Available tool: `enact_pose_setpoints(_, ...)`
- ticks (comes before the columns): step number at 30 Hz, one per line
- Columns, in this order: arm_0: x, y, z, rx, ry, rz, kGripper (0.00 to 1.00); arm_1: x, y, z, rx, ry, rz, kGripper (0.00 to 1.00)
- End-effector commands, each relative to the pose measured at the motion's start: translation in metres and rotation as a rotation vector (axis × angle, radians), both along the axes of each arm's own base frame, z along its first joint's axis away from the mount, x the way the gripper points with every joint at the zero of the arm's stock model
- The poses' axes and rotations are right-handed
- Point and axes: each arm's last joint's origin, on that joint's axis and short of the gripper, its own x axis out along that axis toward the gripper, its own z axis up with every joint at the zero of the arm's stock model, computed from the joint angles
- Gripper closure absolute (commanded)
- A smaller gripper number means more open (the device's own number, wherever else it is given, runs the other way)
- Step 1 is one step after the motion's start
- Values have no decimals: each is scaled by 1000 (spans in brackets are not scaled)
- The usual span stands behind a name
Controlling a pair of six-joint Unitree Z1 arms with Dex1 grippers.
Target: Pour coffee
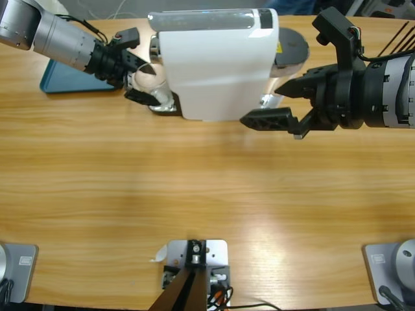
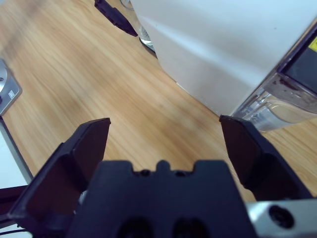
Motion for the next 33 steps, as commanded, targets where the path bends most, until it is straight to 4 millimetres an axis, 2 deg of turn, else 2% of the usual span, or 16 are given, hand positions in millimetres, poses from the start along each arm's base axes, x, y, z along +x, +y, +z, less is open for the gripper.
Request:
enact_pose_setpoints(1, -1, 22, -6, 67, 17, 96, 4, 6, 3, -2, -1, 7, 10, 23)
enact_pose_setpoints(4, -2, 30, -1, 63, 9, 117, 4, 5, 3, -1, 2, 2, 9, 23)
enact_pose_setpoints(7, -15, 43, 8, 68, 4, 154, 4, 8, 5, 6, 4, -9, 2, 23)
enact_pose_setpoints(10, -40, 65, 19, 64, 13, 218, 4, 14, 9, 21, -17, -20, -24, 53)
enact_pose_setpoints(13, -72, 80, 35, 57, -5, 266, 4, 19, 11, 49, -39, -29, -49, 160)
enact_pose_setpoints(14, -81, 81, 42, 47, -6, 293, 4, 19, 9, 59, -58, -30, -66, 239)
enact_pose_setpoints(16, -100, 81, 57, 32, 11, 375, 4, 24, 4, 76, -68, -34, -92, 336)
enact_pose_setpoints(17, -110, 80, 64, 35, 29, 435, 2, 27, 2, 81, -73, -34, -97, 451)
enact_pose_setpoints(18, -121, 80, 70, 37, 54, 493, 0, 32, 0, 86, -68, -40, -101, 738)
enact_pose_setpoints(19, -132, 80, 76, 31, 81, 556, 0, 36, -1, 94, -61, -57, -119, 975)
enact_pose_setpoints(23, -179, 80, 95, -47, 167, 786, 0, 52, -5, 132, -85, -69, -187, 1000)
enact_pose_setpoints(28, -217, 101, 83, -77, 200, 936, 8, 75, 12, 173, -142, 3, -206, 1000)
enact_pose_setpoints(31, -234, 113, 81, -99, 171, 1019, 27, 99, 29, 181, -124, 40, -196, 1000)
enact_pose_setpoints(33, -236, 114, 83, -112, 178, 1034, 27, 116, 37, 175, -107, 91, -185, 1000)
